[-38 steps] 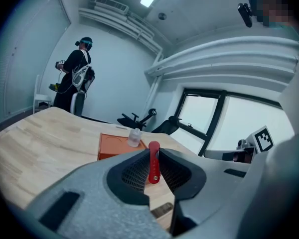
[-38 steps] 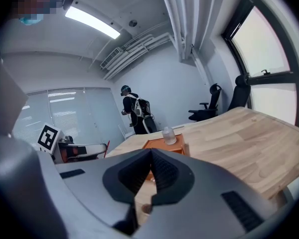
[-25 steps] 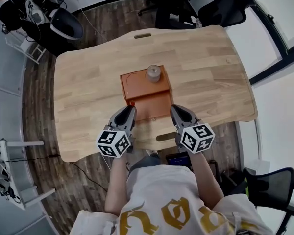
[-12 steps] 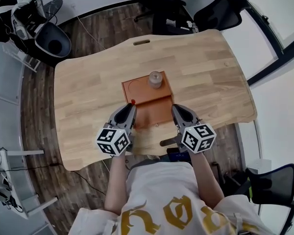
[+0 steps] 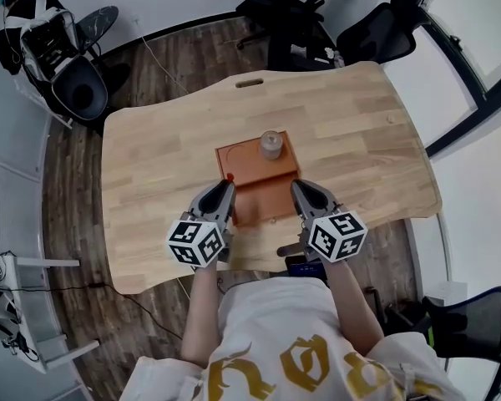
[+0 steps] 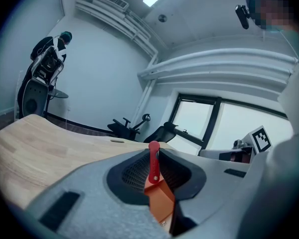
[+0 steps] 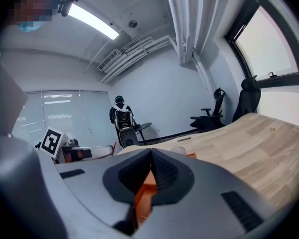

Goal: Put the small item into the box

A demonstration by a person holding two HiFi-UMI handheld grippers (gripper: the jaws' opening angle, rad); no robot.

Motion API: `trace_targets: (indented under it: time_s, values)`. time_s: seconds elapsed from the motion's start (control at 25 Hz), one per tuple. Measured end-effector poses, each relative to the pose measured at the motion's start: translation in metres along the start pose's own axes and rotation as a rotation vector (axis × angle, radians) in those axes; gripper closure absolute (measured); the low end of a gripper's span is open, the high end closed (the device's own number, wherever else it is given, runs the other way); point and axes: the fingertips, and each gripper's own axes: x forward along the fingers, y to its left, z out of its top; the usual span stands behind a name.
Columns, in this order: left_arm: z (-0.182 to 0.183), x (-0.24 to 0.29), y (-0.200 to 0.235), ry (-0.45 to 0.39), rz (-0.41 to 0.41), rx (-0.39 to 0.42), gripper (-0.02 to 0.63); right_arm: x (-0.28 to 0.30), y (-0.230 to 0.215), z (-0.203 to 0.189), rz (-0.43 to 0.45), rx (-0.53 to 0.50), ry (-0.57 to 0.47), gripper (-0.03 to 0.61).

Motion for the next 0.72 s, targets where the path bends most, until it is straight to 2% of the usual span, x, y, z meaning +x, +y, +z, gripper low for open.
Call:
trace_targets:
  time_s: [0.2,0.36,0.72]
  values:
    - [-0.005,0.002,0.002,0.016,-0.002,-0.027,0.557,0.001,-0.001,0.003,0.002,-0.017,0.001,0.568]
    - [-0.015,0.003,0.007,0.029,0.007,-0.046,0.557,0.001,-0.004,-0.010,-0.006,-0.010,0.028,0.567]
    - [-0.036,0.014,0.006,0.087,0.002,-0.044,0.557,0.004,-0.017,-0.027,-0.022,0.011,0.067,0.568]
